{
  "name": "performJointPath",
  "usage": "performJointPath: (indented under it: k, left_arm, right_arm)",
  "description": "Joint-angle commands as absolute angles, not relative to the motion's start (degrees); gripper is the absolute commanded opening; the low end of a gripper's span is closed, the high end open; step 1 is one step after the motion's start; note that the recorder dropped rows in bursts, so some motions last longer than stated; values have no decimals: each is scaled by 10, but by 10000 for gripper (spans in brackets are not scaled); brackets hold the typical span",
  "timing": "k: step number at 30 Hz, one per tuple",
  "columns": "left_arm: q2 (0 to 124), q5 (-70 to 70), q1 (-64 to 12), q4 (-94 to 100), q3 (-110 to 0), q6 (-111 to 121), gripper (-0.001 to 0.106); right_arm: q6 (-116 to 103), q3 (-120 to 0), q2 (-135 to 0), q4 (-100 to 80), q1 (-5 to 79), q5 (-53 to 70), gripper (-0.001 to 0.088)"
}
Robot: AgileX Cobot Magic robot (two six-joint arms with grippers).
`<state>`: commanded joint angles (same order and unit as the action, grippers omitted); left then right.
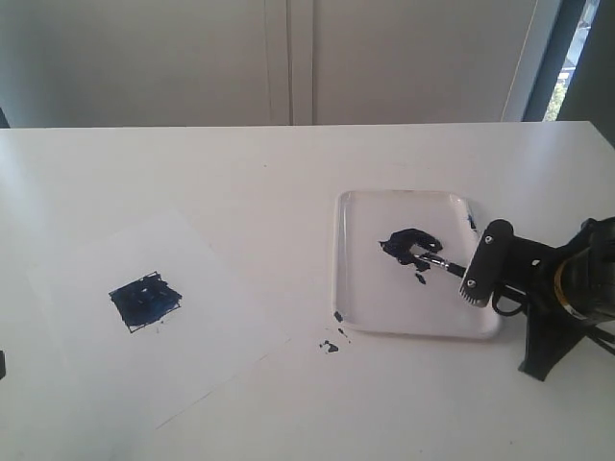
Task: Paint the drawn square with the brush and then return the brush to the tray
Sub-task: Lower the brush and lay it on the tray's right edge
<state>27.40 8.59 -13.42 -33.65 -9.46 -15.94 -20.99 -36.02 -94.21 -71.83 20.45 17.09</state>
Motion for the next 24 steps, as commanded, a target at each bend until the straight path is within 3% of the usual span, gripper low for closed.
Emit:
performJointPath:
  k: [4, 10, 24]
  left_arm:
    - [274, 86, -134, -336, -95, -165, 0]
    - [274, 87, -134, -336, -95, -165, 0]
    - [274, 87, -134, -336, -95, -165, 0]
  right_arm:
    - [-210, -360, -942, -726, 205, 171, 10]
    - [-210, -360, -942, -803, 205, 192, 291]
    - [-242, -360, -942, -815, 205, 166, 317]
